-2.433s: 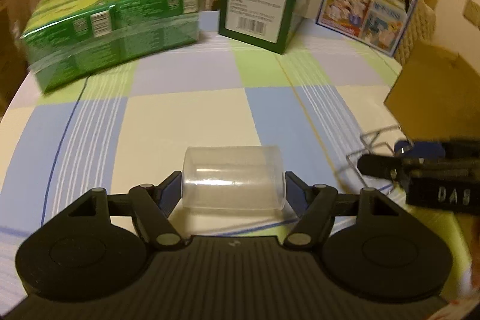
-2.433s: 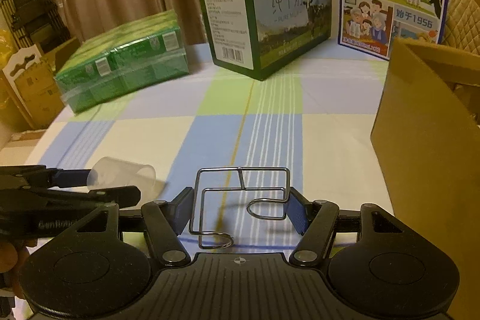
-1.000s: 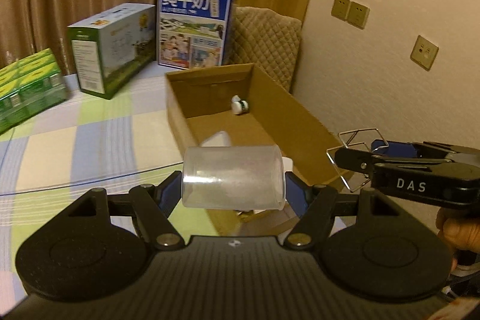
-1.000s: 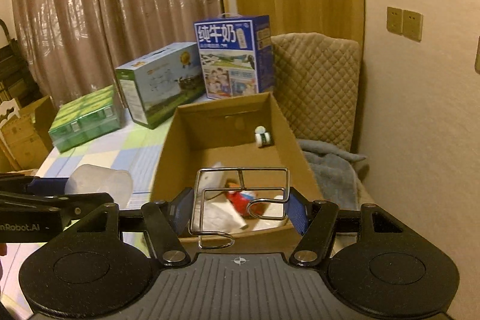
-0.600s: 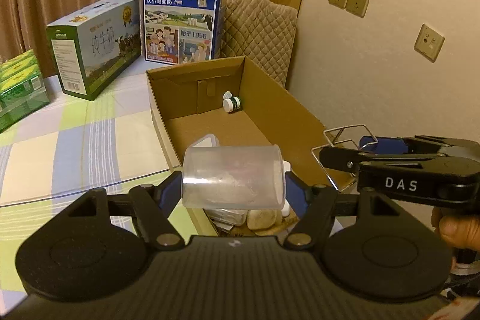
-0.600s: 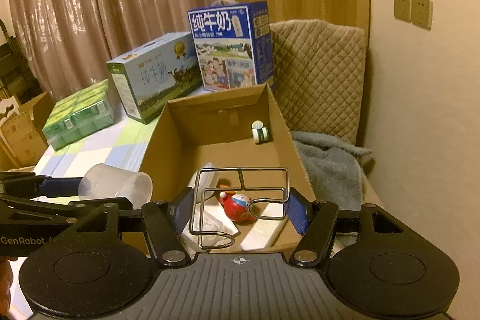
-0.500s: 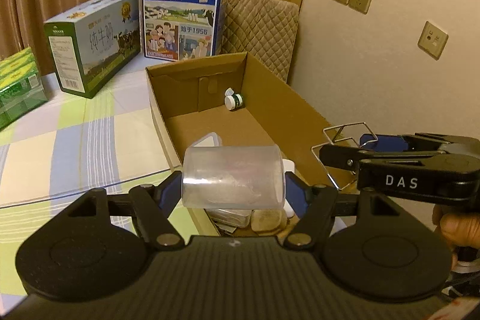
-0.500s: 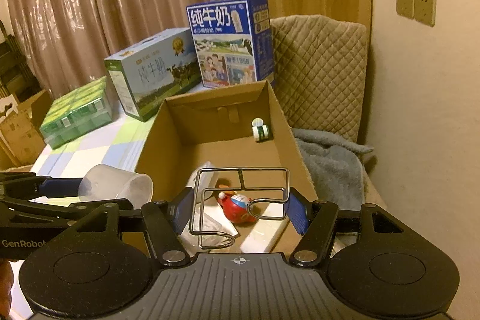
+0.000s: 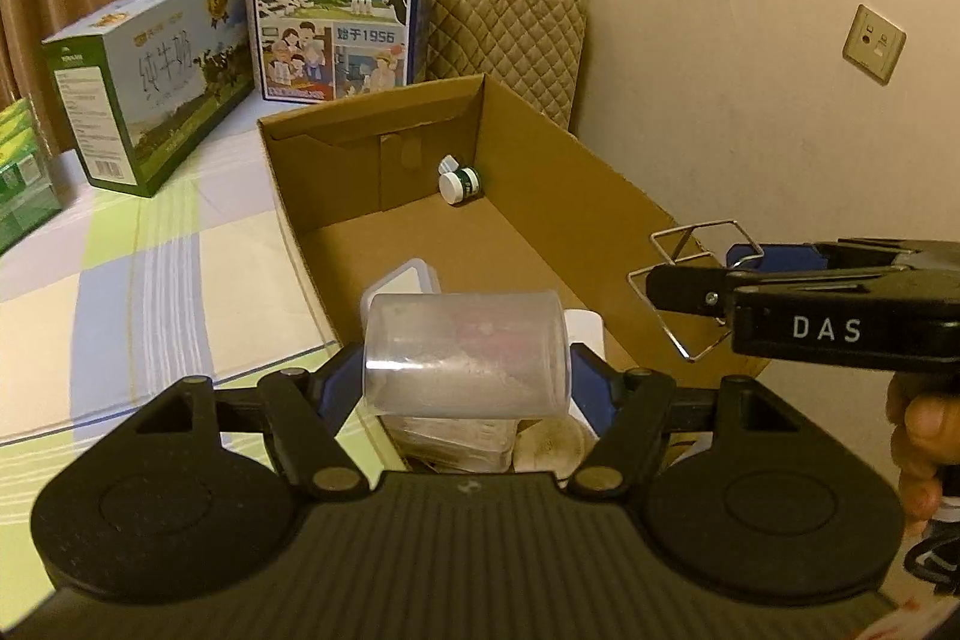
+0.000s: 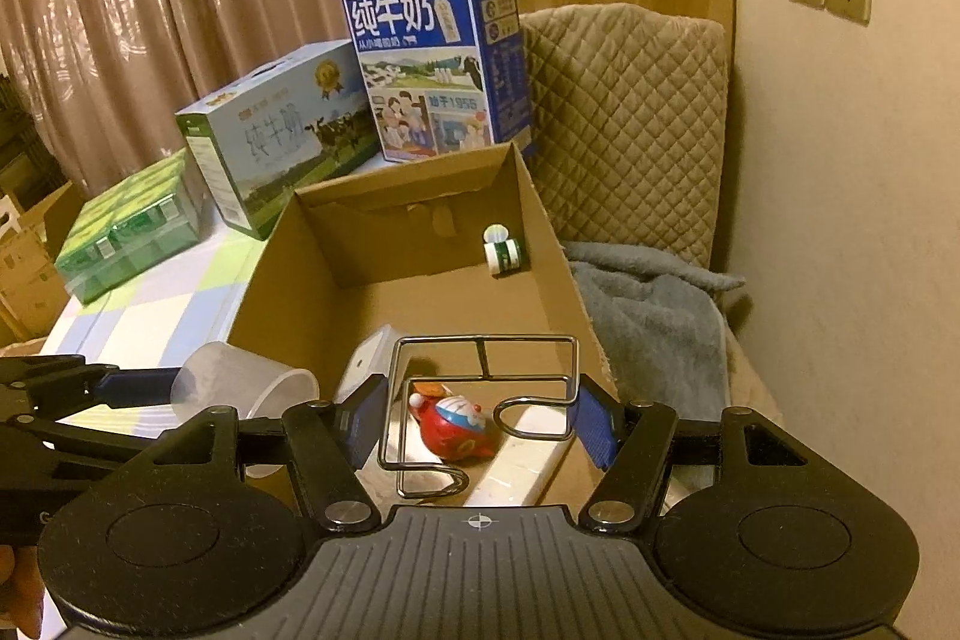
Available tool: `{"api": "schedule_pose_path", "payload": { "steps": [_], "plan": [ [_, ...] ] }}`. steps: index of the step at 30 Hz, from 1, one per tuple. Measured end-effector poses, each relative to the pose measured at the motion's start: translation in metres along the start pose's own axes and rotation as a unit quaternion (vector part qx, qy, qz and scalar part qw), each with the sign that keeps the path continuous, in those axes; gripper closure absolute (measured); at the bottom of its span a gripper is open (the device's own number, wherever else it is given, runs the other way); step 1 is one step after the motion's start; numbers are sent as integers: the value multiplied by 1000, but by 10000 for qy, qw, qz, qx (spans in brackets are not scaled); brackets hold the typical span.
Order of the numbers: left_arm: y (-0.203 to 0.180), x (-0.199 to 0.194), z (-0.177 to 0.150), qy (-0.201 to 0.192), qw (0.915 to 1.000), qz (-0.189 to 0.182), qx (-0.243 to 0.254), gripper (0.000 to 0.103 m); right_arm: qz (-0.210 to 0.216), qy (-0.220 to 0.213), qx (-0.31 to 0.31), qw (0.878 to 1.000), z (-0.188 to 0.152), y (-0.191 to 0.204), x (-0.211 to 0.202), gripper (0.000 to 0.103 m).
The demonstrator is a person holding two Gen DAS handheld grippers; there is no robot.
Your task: Organize rigid objects
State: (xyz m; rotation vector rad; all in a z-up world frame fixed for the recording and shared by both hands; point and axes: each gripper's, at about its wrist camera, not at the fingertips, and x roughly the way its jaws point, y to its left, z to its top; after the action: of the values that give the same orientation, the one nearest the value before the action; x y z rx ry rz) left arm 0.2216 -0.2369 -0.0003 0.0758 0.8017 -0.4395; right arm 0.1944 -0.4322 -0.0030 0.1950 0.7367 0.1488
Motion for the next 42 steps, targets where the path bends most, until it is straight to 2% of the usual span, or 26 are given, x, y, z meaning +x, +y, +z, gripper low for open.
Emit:
{"api": "schedule_pose_path", "payload": {
  "steps": [5,7,18,30,33,37,42],
  "plan": [
    [-5,11,0,76,9998,-91,176,35,8,61,88,9999,-3,-4,6,41],
    [-6,14,-1,86,9997,-51,238,26,9,76,115,9999,-3,-6,8,41],
    [15,-7,-5,-25,9998,211,-49,26,94,155,79,9998,-6,-1,11,41],
    [18,-13,-10,-9,9996,256,-102,26,259,193,242,9992,-7,-2,17,40],
    [18,-15,-12,-32,9994,315,-112,21,309,84,400,9987,-5,-5,14,27],
    [21,-22,-15,-77,9990,403,-201,11,313,-107,477,9983,-1,-6,2,26],
    [24,-42,-26,-100,9979,501,-393,7,251,-76,367,9990,-4,-3,-18,26]
  ]
}}
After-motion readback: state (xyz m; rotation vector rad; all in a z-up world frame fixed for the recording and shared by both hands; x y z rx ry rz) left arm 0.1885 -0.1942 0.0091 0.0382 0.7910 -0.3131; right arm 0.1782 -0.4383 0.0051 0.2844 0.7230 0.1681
